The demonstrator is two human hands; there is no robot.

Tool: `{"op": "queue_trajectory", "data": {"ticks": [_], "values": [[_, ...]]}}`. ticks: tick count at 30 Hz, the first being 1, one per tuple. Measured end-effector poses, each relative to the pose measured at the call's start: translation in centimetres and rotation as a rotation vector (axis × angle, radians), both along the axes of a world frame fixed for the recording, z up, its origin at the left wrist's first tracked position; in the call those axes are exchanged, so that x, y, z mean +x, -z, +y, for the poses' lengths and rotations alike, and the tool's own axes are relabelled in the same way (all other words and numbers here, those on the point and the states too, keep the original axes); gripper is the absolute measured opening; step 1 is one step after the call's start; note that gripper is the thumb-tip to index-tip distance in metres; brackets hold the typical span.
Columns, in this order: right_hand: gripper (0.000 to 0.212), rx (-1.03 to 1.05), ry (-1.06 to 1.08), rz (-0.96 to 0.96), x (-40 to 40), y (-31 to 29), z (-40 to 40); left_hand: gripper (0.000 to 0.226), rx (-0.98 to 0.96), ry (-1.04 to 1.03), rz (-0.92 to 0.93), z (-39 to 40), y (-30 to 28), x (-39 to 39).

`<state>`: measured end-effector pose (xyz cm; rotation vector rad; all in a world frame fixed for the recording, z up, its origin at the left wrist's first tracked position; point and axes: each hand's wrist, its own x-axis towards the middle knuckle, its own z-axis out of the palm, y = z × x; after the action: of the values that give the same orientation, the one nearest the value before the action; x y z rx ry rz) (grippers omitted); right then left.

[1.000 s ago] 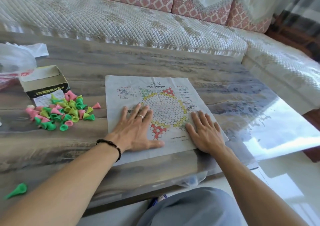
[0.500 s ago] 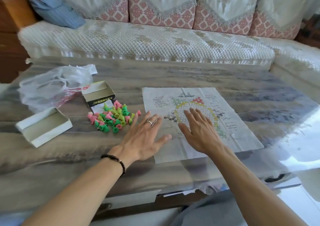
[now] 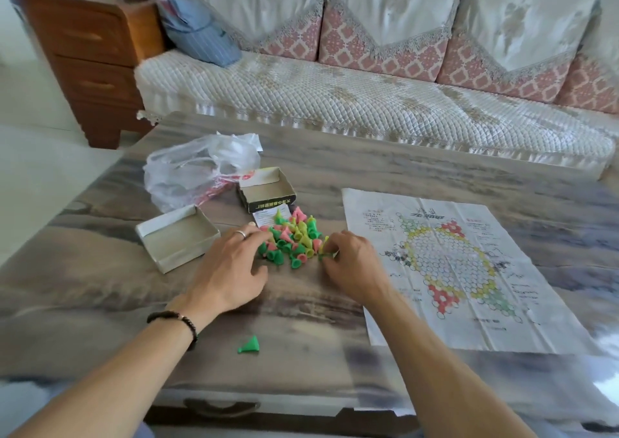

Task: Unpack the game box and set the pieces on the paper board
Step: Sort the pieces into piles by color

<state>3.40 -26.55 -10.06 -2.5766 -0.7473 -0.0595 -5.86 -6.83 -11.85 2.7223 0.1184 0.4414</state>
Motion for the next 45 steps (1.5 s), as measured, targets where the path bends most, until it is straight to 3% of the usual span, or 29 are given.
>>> {"op": "queue_trajectory", "data": {"ticks": [4,9,13,19,21,28,38,42,45], "values": [[0.011,0.029,-0.029,-0.024,-0.7,0.7,-0.7,0.048,0.002,0.037,0.031,0.6,-0.6,0.8],[0.026,0.036,-0.147,-0.008,-2.9,0.5,0.7,0.035,-0.033,0.061,0.076,1.4,-1.0,1.5],[0.028,0.031,-0.115,-0.029,-3.8,0.6,3.1,0.024,-0.033,0.072,0.089,2.0,-0.9,1.4],[0.039,-0.026,-0.042,-0.046,-3.7,1.1,4.6,0.047,-0.057,0.083,0.069,1.8,-0.9,0.4],[0.042,-0.055,-0.050,-0.067,-3.6,1.1,4.8,0.043,-0.010,0.131,0.056,1.4,-0.9,0.4],[0.023,-0.170,-0.066,-0.104,-3.3,1.0,5.4,0.012,-0.018,0.165,0.044,1.3,-0.6,1.0],[0.005,0.005,-0.066,0.018,-3.0,1.0,2.6,0.004,-0.006,0.221,0.064,1.4,-1.0,0.0],[0.022,0.024,-0.081,-0.006,-2.9,0.9,2.3,0.003,-0.053,0.188,0.006,1.9,-0.5,-1.6],[0.031,-0.096,-0.100,-0.061,-3.0,0.7,3.4,0.003,-0.082,0.163,-0.002,1.7,-0.4,-2.4]]}}
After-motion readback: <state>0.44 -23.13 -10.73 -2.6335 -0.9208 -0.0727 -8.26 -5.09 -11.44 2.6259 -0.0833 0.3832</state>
